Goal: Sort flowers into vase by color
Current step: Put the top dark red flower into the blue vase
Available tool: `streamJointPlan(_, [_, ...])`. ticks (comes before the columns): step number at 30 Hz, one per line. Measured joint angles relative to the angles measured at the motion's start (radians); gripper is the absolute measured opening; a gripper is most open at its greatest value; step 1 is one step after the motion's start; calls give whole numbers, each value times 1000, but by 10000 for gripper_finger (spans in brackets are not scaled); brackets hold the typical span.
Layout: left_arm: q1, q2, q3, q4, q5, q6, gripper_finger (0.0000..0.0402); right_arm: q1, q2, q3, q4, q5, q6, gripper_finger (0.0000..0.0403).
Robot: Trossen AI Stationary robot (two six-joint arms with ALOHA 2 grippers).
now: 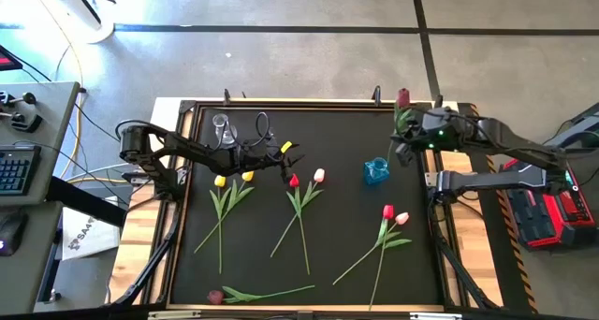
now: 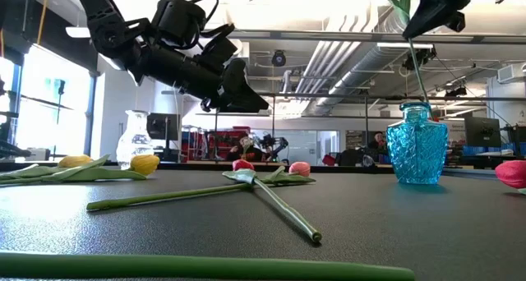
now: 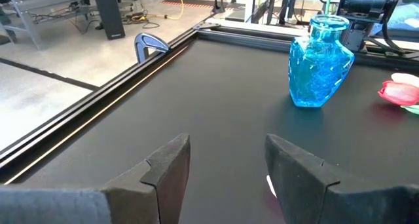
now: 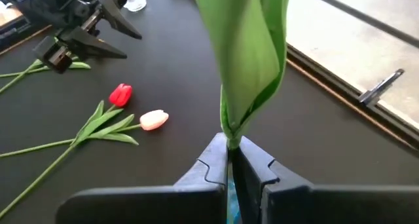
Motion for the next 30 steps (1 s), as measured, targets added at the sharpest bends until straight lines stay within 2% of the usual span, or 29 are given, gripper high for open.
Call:
streamJointPlan(6, [0,0,0,-1,0,0,184,0,-10,79,-18,55,-19,0])
streamJointPlan(15, [0,0,0,-3,0,0,184,0,-14,111,-46,-14,-18,0])
streamJointPlan(20, [0,0,0,-3,0,0,184,0,-13,46,-31,-14,24,0])
streamJointPlan(26, [0,0,0,-3,0,0,184,16,-14,-108,67,-2,60,1])
streamJointPlan(30, [0,0,0,-4,0,-11,184,33,-14,-187,122,3,89,19])
